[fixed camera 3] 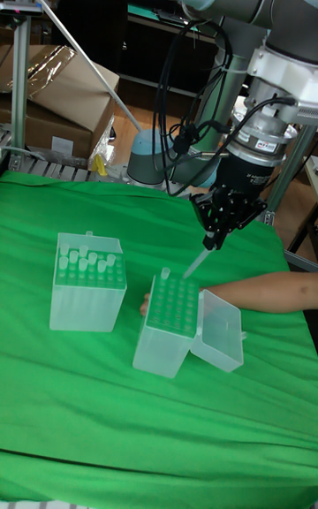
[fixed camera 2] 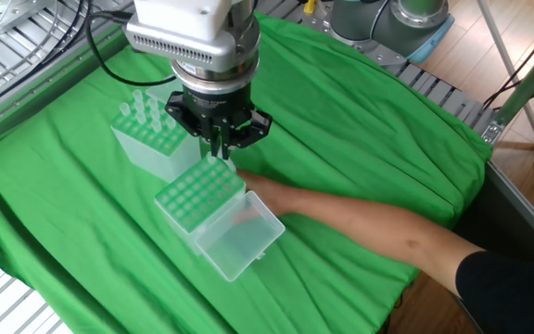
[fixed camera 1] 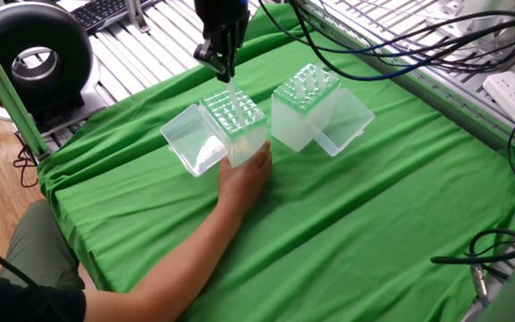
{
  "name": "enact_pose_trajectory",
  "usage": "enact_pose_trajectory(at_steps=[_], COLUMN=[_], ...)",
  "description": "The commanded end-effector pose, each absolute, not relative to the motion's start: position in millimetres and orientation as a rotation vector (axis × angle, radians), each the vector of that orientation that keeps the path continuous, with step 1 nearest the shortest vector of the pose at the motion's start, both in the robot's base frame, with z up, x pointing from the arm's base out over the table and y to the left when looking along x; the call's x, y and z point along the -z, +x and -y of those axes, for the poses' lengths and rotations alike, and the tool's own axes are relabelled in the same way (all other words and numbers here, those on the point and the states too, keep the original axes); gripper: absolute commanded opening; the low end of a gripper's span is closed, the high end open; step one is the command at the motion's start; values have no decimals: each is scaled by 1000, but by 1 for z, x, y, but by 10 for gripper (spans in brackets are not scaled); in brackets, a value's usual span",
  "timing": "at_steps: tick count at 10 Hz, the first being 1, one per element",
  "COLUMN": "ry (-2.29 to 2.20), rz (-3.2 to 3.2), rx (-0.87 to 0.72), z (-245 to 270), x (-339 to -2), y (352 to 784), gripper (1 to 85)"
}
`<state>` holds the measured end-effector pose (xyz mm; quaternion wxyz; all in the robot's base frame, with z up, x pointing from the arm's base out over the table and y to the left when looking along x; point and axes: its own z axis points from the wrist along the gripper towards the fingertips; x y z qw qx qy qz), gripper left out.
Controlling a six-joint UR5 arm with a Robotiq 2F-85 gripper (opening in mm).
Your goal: Insert a large pipette tip into the holder for large pipette tips
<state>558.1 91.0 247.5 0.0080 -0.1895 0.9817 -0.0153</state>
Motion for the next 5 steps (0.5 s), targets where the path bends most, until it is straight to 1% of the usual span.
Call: enact_pose_trajectory(at_steps=[1,2,5], ry=[-569,-558,-544], rz=[-3090,-3094,-3080], rx=[41,50,71], z=[-93,-94,-91], x=[-274,-283,-294], y=[552,552,553], gripper=[10,10,10])
